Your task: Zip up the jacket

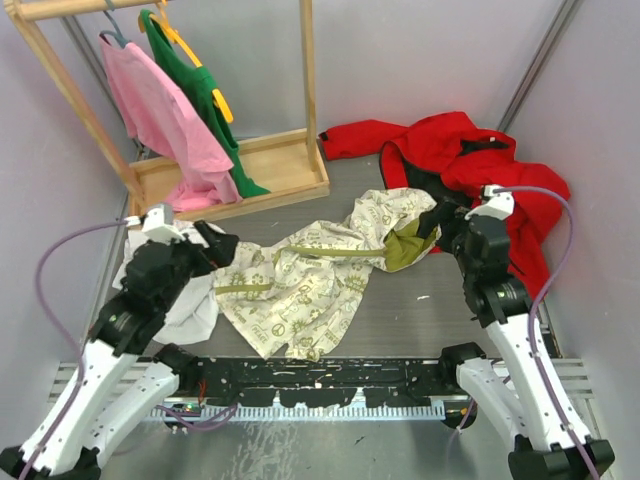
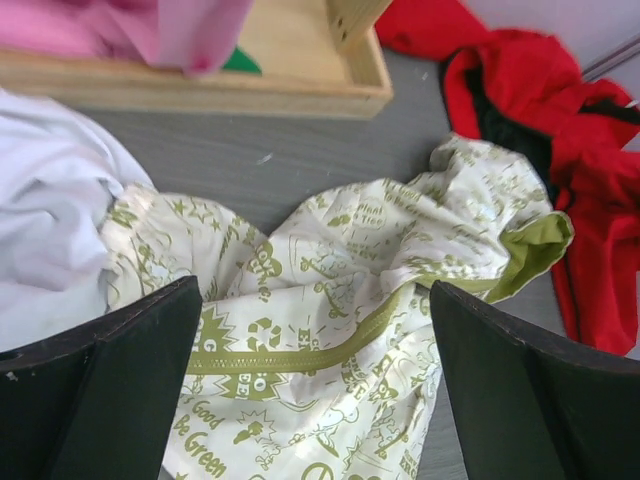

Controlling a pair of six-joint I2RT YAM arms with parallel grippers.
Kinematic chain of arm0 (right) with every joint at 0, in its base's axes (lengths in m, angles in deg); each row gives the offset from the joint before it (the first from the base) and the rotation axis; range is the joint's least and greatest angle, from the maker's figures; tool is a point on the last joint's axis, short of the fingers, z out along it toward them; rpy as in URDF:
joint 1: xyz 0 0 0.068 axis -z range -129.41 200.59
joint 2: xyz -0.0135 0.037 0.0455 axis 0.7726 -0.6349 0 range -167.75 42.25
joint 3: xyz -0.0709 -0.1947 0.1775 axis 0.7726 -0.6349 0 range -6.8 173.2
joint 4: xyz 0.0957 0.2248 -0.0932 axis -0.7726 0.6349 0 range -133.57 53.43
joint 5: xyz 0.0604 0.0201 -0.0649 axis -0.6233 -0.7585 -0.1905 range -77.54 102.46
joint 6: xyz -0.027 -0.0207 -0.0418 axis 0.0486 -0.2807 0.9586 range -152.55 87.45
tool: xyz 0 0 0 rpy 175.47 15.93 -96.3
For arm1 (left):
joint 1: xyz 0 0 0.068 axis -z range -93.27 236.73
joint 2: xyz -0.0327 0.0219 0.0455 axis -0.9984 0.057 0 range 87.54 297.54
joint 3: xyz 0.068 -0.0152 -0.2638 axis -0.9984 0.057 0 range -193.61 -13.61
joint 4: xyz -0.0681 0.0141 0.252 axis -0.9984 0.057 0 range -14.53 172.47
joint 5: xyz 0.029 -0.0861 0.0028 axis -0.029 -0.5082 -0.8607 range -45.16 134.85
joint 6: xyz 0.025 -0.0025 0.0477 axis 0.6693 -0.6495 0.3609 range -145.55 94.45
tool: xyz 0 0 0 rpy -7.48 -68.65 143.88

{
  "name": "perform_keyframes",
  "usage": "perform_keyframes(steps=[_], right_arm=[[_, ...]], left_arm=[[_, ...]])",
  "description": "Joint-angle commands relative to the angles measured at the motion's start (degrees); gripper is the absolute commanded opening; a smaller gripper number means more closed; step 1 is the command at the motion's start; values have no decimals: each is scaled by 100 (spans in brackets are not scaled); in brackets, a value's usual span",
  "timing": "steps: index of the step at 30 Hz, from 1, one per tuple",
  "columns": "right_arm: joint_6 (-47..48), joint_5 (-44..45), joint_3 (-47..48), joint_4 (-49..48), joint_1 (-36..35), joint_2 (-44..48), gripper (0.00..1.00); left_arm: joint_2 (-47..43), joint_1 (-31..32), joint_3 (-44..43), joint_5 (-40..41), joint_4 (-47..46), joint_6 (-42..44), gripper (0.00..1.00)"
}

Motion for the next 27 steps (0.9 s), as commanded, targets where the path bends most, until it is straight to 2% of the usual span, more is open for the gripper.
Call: perform_keyframes(steps=[1, 6, 13, 16, 27], right_arm=[[352, 239, 606, 420, 9, 618, 100], [721, 590, 599, 553, 7, 1467, 100], [1156, 870, 308, 544, 14, 2149, 100], [1159, 872, 155, 459, 8, 2290, 100], [1155, 853, 137, 547, 6, 2108, 100]], left_arm=[[-683, -11, -919, 484, 1194, 839, 98], [-1339, -14, -1393, 517, 1359, 1613, 98], [-2121, -16, -444, 517, 401, 1971, 98], [-2148, -16, -106, 732, 253, 1985, 98], [-2098, -57, -67, 883, 527, 2033, 98]])
